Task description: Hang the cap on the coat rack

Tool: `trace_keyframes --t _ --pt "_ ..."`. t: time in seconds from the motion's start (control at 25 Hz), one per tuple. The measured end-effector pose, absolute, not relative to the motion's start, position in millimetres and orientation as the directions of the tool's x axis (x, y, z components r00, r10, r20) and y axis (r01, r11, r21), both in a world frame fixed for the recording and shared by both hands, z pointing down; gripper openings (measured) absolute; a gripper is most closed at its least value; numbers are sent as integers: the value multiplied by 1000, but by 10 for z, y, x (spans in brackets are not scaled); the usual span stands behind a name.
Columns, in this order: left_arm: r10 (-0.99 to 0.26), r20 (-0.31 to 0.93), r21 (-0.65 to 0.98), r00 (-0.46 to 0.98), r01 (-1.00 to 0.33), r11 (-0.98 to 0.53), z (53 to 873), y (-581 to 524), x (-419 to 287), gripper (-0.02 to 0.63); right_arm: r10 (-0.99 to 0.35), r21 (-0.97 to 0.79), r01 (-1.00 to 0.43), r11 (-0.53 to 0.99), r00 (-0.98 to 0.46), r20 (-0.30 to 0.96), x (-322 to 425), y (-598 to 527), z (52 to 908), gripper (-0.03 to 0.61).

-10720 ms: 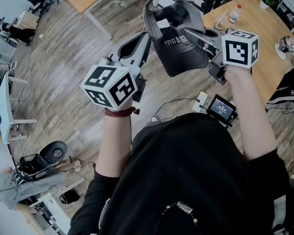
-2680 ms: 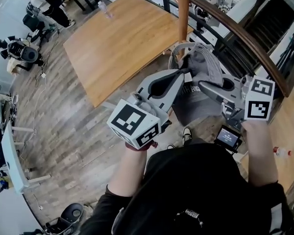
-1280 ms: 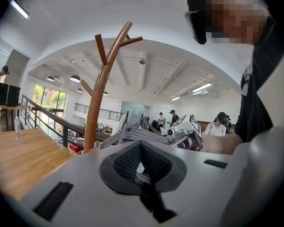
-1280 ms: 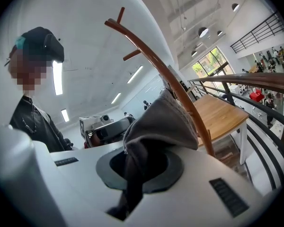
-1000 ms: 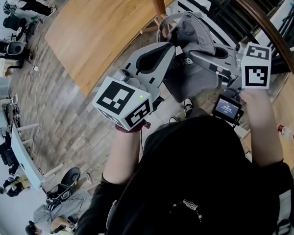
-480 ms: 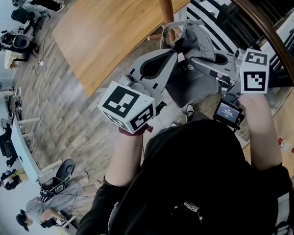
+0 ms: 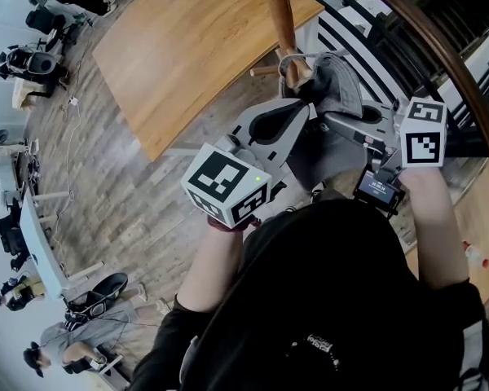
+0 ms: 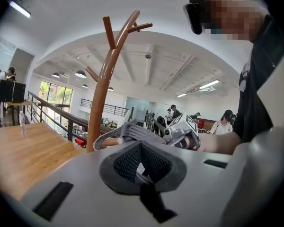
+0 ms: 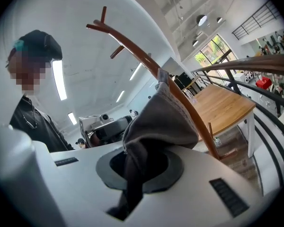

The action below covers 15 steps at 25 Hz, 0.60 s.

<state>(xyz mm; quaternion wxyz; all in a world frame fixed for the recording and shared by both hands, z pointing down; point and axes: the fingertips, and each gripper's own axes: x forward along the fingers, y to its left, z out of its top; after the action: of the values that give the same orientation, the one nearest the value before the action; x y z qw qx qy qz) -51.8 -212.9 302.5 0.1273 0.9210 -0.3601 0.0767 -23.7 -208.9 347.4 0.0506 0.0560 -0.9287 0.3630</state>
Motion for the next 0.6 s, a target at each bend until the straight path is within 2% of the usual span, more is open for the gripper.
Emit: trace_keyframes --t 0.16,0.6 --pt "-644 254 192 722 -690 -698 3093 -2192 -567 5 -83 -717 -147 681 -989 123 -220 -2120 3575 20" --pt "-649 262 178 715 -696 -695 2972 -1936 -609 5 -80 -698 -152 699 -988 135 -305 -1891 3445 20"
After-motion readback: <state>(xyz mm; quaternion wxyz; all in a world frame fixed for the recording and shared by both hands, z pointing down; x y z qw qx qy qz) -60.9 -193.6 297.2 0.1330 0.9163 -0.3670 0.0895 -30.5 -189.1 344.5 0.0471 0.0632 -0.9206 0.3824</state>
